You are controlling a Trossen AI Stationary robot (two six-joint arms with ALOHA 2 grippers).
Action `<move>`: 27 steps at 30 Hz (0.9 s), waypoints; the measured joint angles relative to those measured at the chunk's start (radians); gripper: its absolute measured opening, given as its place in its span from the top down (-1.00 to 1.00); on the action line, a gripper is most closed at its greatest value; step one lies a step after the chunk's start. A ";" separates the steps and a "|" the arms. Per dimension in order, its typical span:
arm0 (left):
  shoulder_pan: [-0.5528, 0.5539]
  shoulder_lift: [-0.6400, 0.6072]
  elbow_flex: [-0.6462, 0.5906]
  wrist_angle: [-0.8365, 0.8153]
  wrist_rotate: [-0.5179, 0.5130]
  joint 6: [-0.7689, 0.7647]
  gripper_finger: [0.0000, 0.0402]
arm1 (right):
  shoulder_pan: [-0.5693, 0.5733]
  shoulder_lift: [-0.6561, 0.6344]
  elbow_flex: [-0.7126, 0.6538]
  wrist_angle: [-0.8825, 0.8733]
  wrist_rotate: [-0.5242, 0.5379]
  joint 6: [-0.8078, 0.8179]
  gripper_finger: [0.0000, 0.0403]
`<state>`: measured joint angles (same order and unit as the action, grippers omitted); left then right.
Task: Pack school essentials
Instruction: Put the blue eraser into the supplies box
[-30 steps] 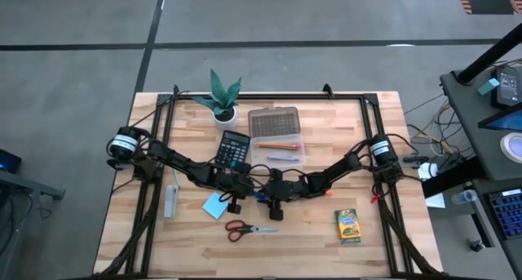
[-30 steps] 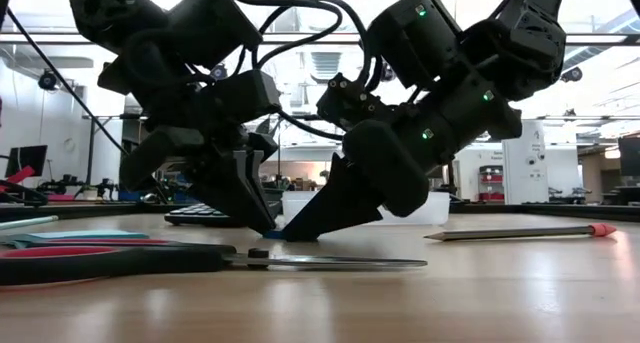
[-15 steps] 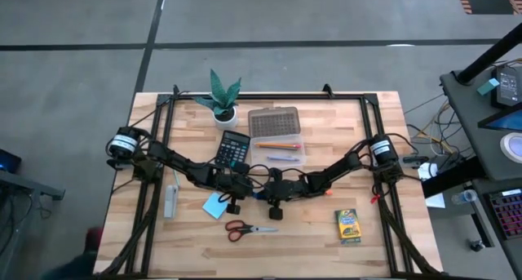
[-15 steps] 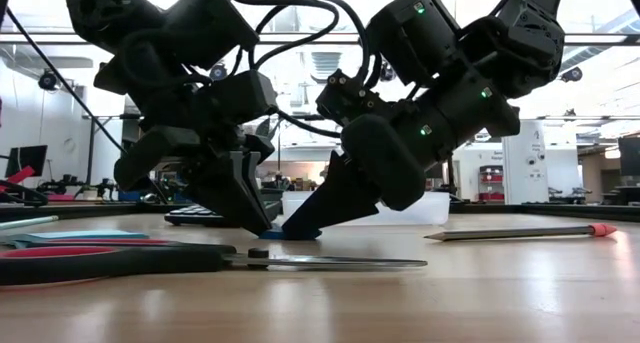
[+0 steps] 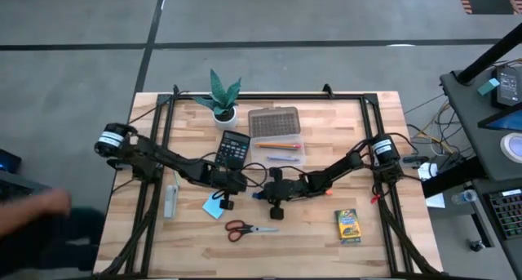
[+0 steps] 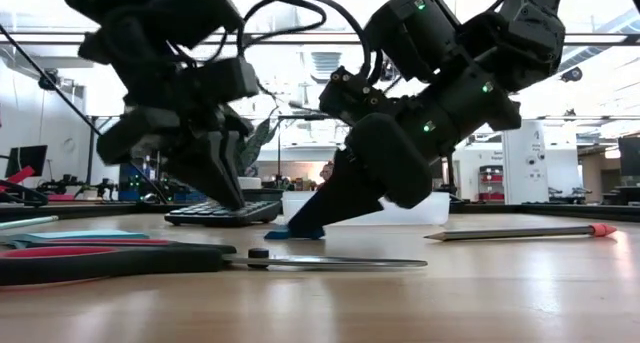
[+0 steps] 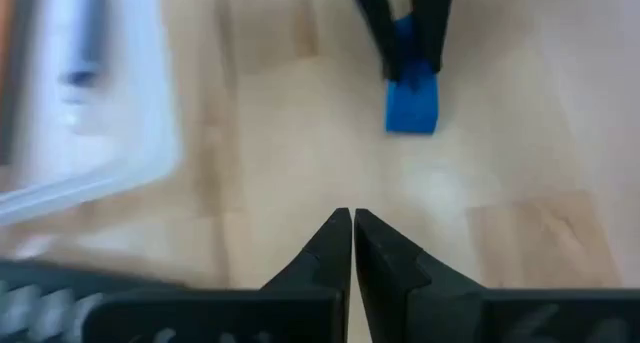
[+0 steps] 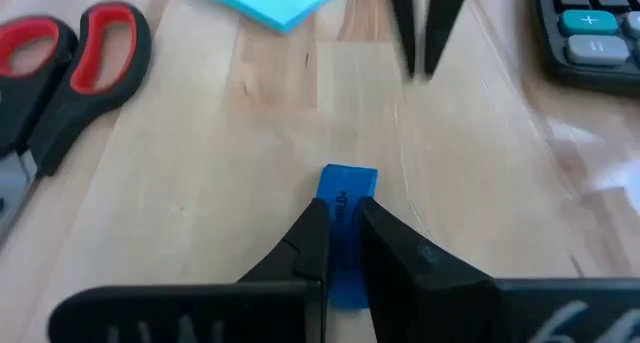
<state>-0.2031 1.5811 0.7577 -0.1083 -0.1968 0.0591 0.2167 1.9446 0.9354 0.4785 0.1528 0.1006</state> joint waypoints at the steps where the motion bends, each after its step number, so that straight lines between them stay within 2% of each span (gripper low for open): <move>1: 0.000 -0.016 -0.002 -0.004 -0.012 0.001 1.00 | -0.001 -0.014 -0.002 -0.020 0.000 -0.010 0.87; 10: 0.000 -0.157 -0.045 -0.004 -0.091 0.005 1.00 | -0.019 -0.123 -0.004 -0.165 0.087 -0.079 0.88; 17: 0.000 -0.197 -0.048 0.013 -0.109 0.007 1.00 | -0.063 -0.200 -0.004 -0.208 0.189 -0.182 0.87; 20: 0.000 -0.197 -0.050 0.024 -0.109 0.007 1.00 | -0.089 -0.232 -0.003 -0.212 0.180 -0.207 0.87; 24: 0.000 -0.194 -0.053 0.040 -0.109 0.001 1.00 | -0.114 -0.247 -0.010 -0.213 0.023 -0.213 0.87; 27: 0.000 -0.184 -0.080 0.134 -0.096 -0.001 1.00 | -0.107 -0.232 -0.024 -0.212 0.026 -0.204 0.87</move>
<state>-0.2028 1.3969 0.6779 0.0252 -0.2932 0.0576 0.1102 1.7121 0.9118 0.2663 0.1783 -0.1039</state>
